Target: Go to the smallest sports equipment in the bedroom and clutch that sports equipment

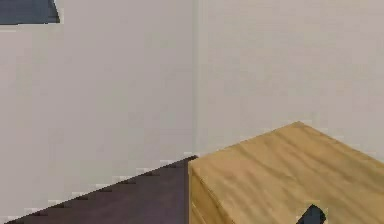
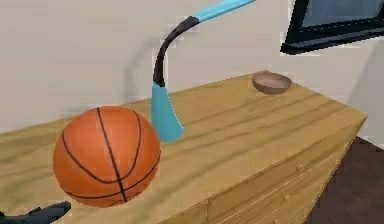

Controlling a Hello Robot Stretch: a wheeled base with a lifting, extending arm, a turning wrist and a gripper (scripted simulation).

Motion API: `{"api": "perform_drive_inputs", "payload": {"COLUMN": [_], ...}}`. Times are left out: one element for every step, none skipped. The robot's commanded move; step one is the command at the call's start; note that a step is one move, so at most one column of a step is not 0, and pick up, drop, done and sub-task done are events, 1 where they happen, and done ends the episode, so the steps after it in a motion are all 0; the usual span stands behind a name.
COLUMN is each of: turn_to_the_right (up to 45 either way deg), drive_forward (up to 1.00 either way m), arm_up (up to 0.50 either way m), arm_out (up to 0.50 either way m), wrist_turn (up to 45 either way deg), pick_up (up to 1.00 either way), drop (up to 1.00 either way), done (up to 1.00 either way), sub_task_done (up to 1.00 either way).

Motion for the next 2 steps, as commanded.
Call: {"api": "perform_drive_inputs", "payload": {"turn_to_the_right": [-15.0, 0.0], "drive_forward": [0.0, 0.0], "arm_up": [0.0, 0.5], "arm_out": [0.0, 0.0], "wrist_turn": [0.0, 0.0], "pick_up": [0.0, 0.0], "drop": [0.0, 0.0], "done": [0.0, 0.0], "sub_task_done": [0.0, 0.0]}}
